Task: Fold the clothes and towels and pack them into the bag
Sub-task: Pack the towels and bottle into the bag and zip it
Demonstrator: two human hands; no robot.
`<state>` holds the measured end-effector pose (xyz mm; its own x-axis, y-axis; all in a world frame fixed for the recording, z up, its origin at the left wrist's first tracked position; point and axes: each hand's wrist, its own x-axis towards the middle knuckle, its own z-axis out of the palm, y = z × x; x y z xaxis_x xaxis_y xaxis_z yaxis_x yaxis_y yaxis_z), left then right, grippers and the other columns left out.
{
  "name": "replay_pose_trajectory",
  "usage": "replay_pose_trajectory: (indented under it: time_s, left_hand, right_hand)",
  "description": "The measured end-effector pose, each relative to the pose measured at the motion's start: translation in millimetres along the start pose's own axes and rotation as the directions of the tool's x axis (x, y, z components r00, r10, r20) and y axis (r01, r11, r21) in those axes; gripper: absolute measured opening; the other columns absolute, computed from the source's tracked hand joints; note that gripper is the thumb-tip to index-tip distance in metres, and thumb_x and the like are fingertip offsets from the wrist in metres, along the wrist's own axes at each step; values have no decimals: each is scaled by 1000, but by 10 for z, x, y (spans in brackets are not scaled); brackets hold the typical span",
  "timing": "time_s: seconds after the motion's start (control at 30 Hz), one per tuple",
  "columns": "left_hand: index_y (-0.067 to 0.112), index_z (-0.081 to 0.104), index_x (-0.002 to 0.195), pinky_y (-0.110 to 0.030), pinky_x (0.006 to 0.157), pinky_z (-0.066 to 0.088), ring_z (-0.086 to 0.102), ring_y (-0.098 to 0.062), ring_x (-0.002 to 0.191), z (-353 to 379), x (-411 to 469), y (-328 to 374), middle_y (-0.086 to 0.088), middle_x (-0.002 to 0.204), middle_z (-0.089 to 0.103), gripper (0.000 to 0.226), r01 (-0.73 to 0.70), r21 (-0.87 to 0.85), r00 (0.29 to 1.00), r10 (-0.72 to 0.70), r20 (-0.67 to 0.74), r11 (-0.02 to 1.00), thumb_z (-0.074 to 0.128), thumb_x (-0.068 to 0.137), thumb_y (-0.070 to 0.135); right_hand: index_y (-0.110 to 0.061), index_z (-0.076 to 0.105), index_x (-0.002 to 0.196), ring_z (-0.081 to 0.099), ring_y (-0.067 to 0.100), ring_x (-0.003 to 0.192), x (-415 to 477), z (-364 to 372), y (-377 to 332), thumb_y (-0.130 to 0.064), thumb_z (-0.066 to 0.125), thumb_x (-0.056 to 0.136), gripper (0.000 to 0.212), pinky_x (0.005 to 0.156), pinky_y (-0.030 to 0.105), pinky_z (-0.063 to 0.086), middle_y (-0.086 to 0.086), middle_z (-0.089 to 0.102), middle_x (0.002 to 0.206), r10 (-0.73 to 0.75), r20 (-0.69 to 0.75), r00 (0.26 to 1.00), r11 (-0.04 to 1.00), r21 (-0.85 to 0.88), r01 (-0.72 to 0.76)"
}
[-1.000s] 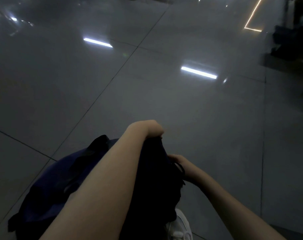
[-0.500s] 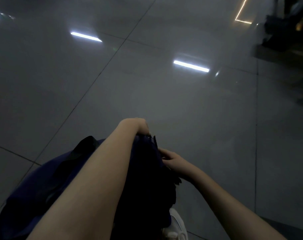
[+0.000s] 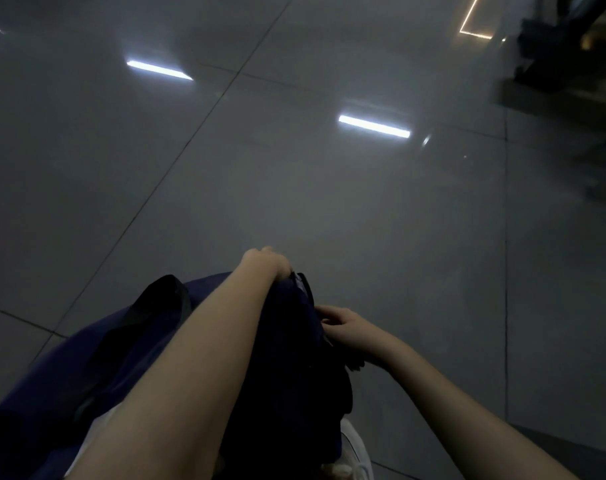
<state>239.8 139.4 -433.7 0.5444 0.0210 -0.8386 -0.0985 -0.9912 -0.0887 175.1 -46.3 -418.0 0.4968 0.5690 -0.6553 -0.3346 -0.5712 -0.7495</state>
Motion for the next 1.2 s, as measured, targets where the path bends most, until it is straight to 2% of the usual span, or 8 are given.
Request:
replay_pose_trajectory:
  time_s: [0.2, 0.27, 0.4, 0.6, 0.7, 0.87, 1.0, 1.2]
  left_hand:
    - [26, 44, 140, -41, 105, 35, 32, -26, 135, -1, 49, 15, 4, 152, 31, 40, 2, 114, 996, 9, -92, 993, 39, 101, 19]
    - [25, 47, 138, -38, 98, 38, 43, -26, 129, -8, 79, 2, 2, 146, 41, 39, 30, 94, 997, -24, -70, 995, 38, 100, 20]
    - [22, 46, 140, -38, 95, 39, 47, -25, 126, -18, 124, 26, -2, 145, 42, 42, 55, 100, 987, -39, -155, 993, 36, 100, 30]
    - [14, 58, 121, -33, 77, 36, 55, -25, 104, -55, 115, 198, -5, 122, 56, 28, 128, 74, 985, -117, -129, 989, 46, 98, 26]
    - [13, 64, 111, -34, 75, 42, 55, -25, 92, -108, 132, 174, -5, 109, 60, 23, 86, 2, 984, -84, -154, 996, 54, 92, 21]
    - [16, 65, 116, -37, 87, 42, 50, -29, 111, -61, 166, 167, -10, 119, 58, 25, 39, -7, 974, -40, -223, 999, 52, 94, 22]
    - [9, 63, 114, -37, 89, 37, 47, -30, 115, -112, 151, 155, -11, 119, 61, 29, -23, -218, 939, -54, -339, 976, 45, 99, 26]
    - [17, 55, 95, -32, 84, 41, 57, -23, 97, -258, -165, 149, -3, 104, 64, 8, -276, -502, 852, -34, -523, 820, 49, 98, 21]
  right_hand:
    - [-19, 52, 132, 58, 9, 109, 1, -30, 47, -25, 52, 95, 38, 94, 25, 49, -3, 60, 124, 22, 8, 1000, 999, 44, -23]
    - [-18, 53, 132, 57, 8, 111, 5, -41, 57, -26, 51, 96, 37, 95, 25, 47, -5, 59, 124, 27, 9, 1000, 999, 31, -28]
    - [-16, 53, 132, 57, 9, 111, -12, -69, 99, -24, 51, 97, 36, 88, 17, 47, 1, 59, 129, 39, 9, 999, 997, 65, -39]
    - [-22, 57, 128, 61, 8, 107, -102, -134, 145, -34, 52, 95, 35, 93, 25, 50, -2, 62, 125, 80, 49, 996, 991, 104, -84]
    - [-22, 59, 125, 59, -4, 93, -167, -167, 123, -39, 47, 97, 35, 77, 9, 49, -9, 63, 114, 94, 25, 995, 989, 112, -96]
    - [-25, 57, 123, 56, -11, 86, -221, -186, 34, -40, 41, 98, 33, 62, 3, 44, -14, 61, 106, 103, 14, 995, 979, 177, -104]
    - [-21, 59, 123, 57, -7, 90, -249, -178, -1, -42, 47, 95, 37, 65, 7, 44, -11, 62, 107, 103, 21, 994, 977, 184, -105]
    - [-27, 54, 125, 52, -13, 90, -290, -134, -70, -38, 50, 94, 33, 64, 6, 46, -17, 58, 108, 73, 15, 997, 974, 215, -75]
